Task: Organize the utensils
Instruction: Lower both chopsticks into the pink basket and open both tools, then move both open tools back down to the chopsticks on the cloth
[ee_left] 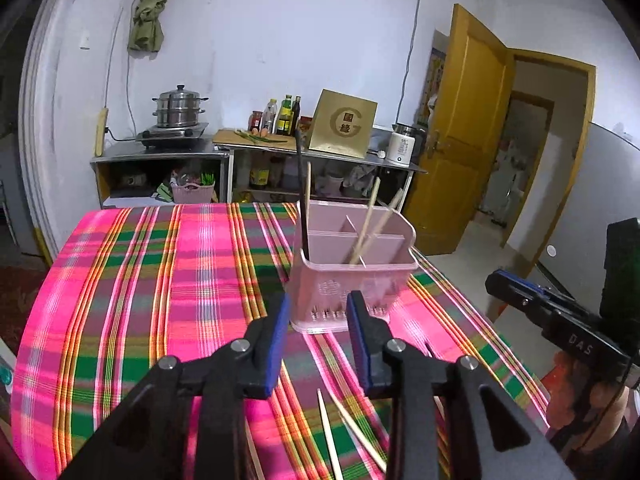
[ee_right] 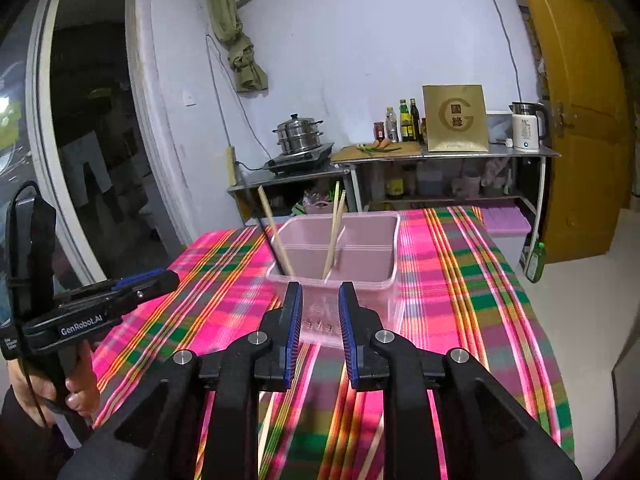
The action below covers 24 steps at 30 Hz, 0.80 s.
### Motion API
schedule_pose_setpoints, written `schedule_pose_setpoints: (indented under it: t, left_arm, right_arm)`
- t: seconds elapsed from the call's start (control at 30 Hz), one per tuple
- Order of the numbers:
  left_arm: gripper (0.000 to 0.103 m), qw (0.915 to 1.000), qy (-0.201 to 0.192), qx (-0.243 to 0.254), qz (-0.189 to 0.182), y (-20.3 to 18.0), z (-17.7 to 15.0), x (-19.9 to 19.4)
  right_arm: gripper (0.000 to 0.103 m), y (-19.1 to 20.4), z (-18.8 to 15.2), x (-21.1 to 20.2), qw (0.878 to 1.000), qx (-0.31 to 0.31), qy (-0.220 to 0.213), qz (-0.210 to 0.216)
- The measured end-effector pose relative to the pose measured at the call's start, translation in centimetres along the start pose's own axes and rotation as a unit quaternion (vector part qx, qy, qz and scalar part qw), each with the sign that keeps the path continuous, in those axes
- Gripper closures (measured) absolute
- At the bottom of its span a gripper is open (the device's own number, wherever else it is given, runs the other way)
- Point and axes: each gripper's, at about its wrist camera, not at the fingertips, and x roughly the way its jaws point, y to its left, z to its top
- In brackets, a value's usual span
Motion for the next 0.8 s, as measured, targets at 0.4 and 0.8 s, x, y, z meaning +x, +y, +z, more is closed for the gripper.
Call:
schedule_pose_setpoints:
  t: [0.4,0.8]
  left_arm:
    - [0.067,0.9998,0.015,0.007,0.012,-1.1,-8.1,-5.0]
    - [0.067,0.9993,0.035,-0.011,0.004,-1.2,-13.2,-6.9]
  right_arm:
    - [0.084,-0.1,-7.0,-6.2,1.000,0.016,0.021,0.010]
    - [0.084,0.2,-11.6,-8.8,0.999,0.010,0.041,0.003]
